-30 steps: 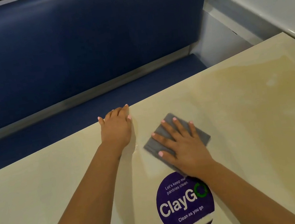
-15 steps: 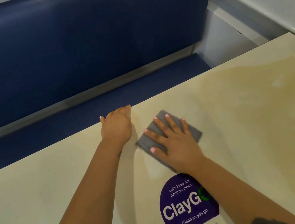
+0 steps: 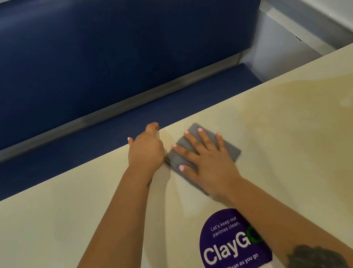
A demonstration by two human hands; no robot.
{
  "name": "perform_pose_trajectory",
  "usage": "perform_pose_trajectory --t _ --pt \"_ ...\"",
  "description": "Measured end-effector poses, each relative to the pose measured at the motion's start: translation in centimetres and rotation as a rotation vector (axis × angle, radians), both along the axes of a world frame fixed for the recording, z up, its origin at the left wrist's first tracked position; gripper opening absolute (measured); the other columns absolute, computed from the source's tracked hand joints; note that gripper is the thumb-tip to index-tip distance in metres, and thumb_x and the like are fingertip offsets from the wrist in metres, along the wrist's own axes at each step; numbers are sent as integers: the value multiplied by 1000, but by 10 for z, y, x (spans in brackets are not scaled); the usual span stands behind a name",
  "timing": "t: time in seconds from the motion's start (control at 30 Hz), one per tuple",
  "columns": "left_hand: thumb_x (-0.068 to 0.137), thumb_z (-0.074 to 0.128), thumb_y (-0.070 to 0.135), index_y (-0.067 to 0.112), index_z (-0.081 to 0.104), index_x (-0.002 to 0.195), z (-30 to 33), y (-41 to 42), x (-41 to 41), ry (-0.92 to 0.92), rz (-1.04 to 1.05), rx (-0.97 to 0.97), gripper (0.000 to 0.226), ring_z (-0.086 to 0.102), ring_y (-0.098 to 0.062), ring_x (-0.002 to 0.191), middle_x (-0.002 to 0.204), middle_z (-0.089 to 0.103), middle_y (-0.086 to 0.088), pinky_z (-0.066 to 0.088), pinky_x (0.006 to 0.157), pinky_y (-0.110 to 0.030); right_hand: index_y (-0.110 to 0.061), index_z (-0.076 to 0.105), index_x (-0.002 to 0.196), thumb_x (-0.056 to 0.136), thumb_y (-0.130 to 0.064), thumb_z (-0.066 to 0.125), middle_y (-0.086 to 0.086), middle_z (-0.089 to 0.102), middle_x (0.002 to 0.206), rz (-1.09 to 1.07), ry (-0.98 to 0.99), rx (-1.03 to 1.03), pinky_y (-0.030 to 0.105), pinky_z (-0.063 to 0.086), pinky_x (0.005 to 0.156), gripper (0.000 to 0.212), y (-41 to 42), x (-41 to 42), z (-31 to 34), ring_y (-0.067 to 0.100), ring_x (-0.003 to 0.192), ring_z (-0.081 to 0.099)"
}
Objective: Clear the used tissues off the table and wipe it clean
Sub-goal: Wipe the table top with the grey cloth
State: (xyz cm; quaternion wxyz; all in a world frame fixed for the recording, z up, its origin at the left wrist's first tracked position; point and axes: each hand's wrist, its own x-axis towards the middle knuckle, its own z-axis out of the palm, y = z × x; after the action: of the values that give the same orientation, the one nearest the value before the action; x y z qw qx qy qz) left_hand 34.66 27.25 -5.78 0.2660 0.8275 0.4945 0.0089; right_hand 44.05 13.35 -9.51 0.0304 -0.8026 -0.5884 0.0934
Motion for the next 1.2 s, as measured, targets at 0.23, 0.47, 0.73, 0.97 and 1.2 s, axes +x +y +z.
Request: perform_pose_trajectory --t 0.23,0.47,0.73,0.97,1.2 --pt "94 33 8 20 32 142 -1 -4 1 95 -122 17 49 24 -22 141 143 42 -11 1 115 -51 -43 -5 147 97 -55 12 1 -9 159 -247 -37 -40 61 -8 111 54 55 26 -6 31 144 -14" --pt "97 30 13 17 21 146 -1 -9 2 140 -179 38 50 8 -23 145 154 23 -4 -1 114 -54 -44 -3 147 90 -60 -2 -6 -8 159 -52 -51 -9 51 -14 111 59 -10 14 -5 25 145 -16" --pt "99 28 22 19 15 148 0 -13 6 198 -157 21 51 2 -22 146 157 13 1 -3 114 -54 -40 -6 148 97 -55 9 1 -13 159 -235 -58 -67 58 -10 111 55 25 46 -2 31 144 -15" --pt "98 26 26 18 22 146 -1 -20 24 294 -56 69 49 8 -26 145 154 23 -3 -2 114 -57 -45 -12 145 93 -59 5 -8 -17 157 31 -36 -36 49 -18 112 56 -42 50 -1 22 142 -24" --pt "99 25 29 18 11 149 2 -35 54 365 -130 120 53 1 -29 145 158 10 -6 -5 113 -55 -41 -6 147 96 -56 8 0 -11 159 -150 -35 -71 60 -8 112 55 -1 93 -3 30 144 -16"
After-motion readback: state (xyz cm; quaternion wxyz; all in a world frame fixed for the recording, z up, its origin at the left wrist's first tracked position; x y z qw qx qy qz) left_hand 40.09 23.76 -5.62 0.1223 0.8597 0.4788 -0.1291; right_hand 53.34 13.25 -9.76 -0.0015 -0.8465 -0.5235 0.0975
